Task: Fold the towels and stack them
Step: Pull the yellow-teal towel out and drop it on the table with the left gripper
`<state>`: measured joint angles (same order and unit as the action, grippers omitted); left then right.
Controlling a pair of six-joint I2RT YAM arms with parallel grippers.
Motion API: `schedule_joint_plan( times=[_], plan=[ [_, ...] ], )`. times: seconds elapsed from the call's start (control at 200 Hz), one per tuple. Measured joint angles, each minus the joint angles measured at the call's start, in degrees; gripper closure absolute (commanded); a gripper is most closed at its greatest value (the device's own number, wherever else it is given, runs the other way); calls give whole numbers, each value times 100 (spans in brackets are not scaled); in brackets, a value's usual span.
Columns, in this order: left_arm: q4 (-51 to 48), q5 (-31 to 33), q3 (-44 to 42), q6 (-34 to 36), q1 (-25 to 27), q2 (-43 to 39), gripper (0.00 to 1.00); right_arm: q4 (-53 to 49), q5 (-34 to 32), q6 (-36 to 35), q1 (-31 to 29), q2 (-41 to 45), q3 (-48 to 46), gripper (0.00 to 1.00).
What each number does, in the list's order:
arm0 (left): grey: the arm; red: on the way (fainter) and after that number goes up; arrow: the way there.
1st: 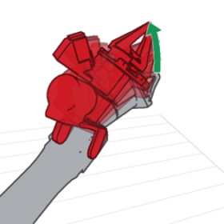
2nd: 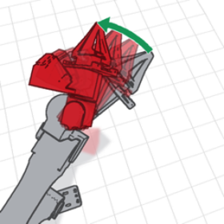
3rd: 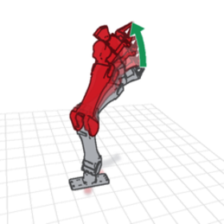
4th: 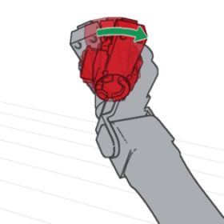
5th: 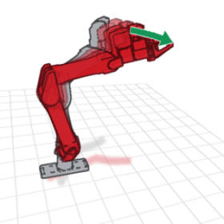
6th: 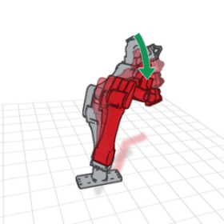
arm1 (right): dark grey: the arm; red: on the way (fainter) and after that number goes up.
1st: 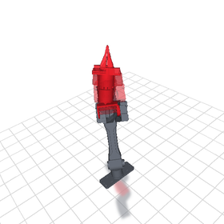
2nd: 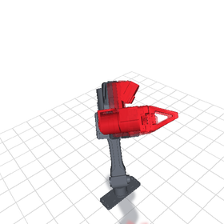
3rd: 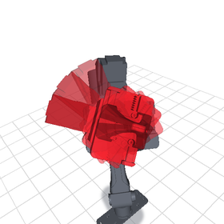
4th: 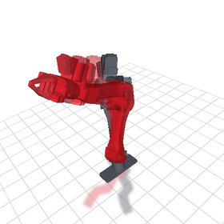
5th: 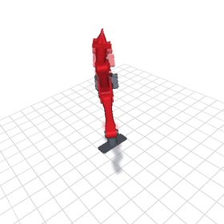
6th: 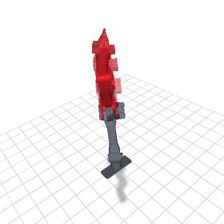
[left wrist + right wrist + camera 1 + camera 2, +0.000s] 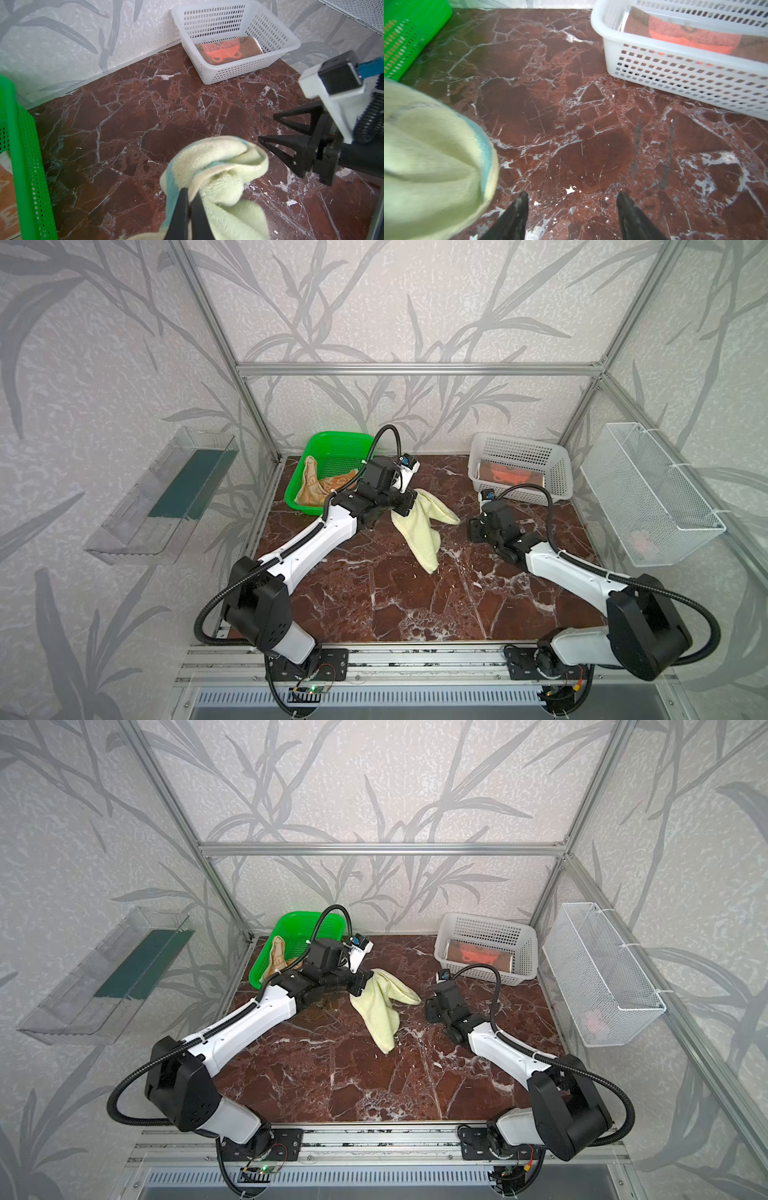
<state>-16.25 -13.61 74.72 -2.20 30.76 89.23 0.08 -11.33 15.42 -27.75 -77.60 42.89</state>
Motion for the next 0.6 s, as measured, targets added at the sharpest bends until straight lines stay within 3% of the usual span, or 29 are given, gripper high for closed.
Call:
schedule_joint_plan(
  times=[0.255, 0.6],
  plan=[
    [20, 155, -398, -651, -13, 608, 100, 79, 1005, -678, -85, 35, -2, 33],
    [50, -57, -660, -1060, 17, 789, 99, 249, 1620, -1147, -343, 0, -2, 33]
  ],
)
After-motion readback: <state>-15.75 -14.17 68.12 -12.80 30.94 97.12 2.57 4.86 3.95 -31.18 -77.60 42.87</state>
